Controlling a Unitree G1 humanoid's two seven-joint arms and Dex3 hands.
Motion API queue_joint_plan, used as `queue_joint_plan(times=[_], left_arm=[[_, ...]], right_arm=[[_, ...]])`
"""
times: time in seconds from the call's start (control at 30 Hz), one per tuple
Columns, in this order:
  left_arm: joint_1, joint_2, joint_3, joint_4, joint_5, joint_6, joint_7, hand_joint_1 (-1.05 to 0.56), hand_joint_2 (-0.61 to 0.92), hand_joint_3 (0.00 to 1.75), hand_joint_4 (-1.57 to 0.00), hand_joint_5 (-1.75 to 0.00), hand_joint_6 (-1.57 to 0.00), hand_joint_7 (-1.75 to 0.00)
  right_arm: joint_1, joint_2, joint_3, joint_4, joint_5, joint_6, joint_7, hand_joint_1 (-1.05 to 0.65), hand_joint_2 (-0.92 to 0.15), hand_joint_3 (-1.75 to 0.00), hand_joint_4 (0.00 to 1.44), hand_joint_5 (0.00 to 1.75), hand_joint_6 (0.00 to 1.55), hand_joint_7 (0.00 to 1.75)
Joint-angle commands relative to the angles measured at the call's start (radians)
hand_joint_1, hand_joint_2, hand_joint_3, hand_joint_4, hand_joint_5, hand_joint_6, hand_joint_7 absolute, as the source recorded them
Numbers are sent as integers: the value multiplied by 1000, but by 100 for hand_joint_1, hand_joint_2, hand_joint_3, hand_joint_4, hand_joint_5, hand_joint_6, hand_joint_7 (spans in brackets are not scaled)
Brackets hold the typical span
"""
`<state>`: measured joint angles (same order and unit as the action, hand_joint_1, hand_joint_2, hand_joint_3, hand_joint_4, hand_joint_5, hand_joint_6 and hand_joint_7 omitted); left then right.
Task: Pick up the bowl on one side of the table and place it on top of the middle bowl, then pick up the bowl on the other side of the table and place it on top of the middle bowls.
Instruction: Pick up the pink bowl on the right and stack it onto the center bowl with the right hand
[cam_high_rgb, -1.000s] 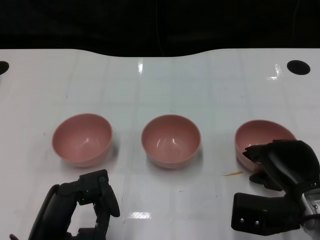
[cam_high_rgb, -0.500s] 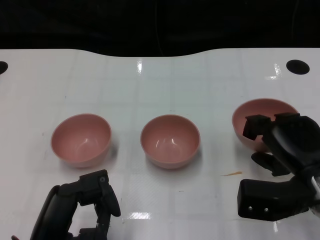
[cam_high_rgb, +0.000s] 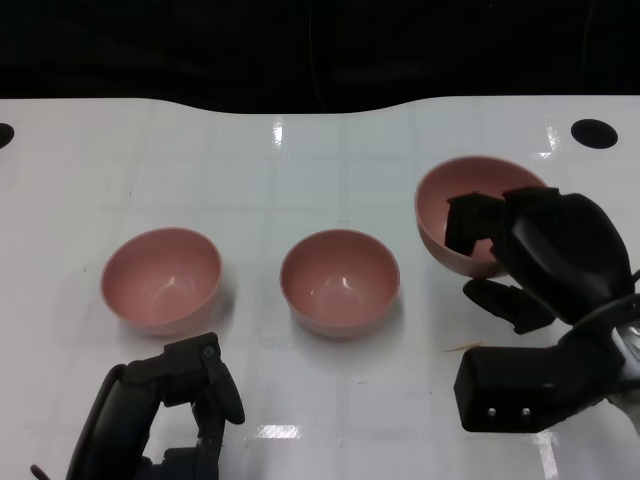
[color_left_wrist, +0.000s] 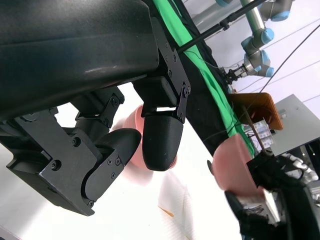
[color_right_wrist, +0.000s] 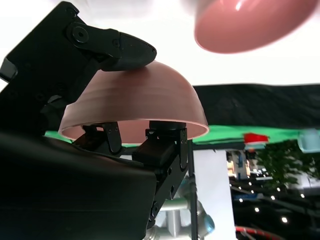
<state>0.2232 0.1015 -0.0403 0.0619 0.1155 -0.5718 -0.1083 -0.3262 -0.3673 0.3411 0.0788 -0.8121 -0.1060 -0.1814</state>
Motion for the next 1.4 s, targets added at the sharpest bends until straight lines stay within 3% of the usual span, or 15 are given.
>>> queue_joint_plan(times=[0.03,0.47,0.7,0.9,1.0,1.03,1.1,1.17,1.23,1.3,1.37,1.4], left_arm=[[4,13,6,3,12,-21,15,-3,27,157,-91,-170,-85,-154],[42,22,-6,-81,5,20,0,-4,28,155,-89,-172,-84,-155],[32,27,-3,-89,-7,35,-5,-4,27,156,-90,-172,-85,-155],[19,26,-4,-70,4,21,3,-4,26,157,-91,-172,-85,-155],[19,23,-8,-71,5,19,3,-3,26,157,-91,-172,-85,-155],[20,21,-10,-71,6,18,3,-4,27,157,-91,-172,-85,-154],[22,20,-12,-74,7,17,5,-4,27,156,-91,-173,-85,-154],[25,21,-13,-78,12,18,7,-4,27,156,-91,-173,-85,-155],[28,22,-13,-83,18,18,9,-5,28,156,-90,-172,-85,-155],[31,23,-14,-87,18,20,7,-4,28,155,-90,-173,-84,-156],[36,25,-15,-94,16,23,4,-3,27,156,-91,-173,-84,-155],[37,25,-15,-96,15,23,4,-3,27,157,-91,-173,-85,-155]], right_arm=[[-9,5,-15,-25,10,5,13,-20,-35,-130,98,175,72,175],[-116,83,33,68,50,-109,38,-25,-31,-146,104,175,78,175],[-165,120,68,114,49,-129,56,-25,-26,-142,103,175,78,174],[-197,140,83,168,46,-151,60,-26,-28,-139,102,175,76,175],[-209,142,96,173,40,-135,90,-26,-33,-129,100,175,69,175],[-212,143,101,179,39,-136,96,-27,-36,-120,100,175,75,143],[-214,145,108,190,38,-137,103,-27,-39,-113,99,175,79,131],[-214,150,116,202,33,-139,100,-28,-46,-100,98,175,99,73],[-215,155,125,216,25,-145,87,-28,-48,-96,99,175,109,53],[-216,160,134,233,14,-155,67,-28,-38,-114,101,175,114,57],[-218,169,145,255,0,-165,37,-27,-29,-132,102,175,94,120],[-222,172,152,269,-9,-168,21,-27,-26,-137,102,175,87,144]])
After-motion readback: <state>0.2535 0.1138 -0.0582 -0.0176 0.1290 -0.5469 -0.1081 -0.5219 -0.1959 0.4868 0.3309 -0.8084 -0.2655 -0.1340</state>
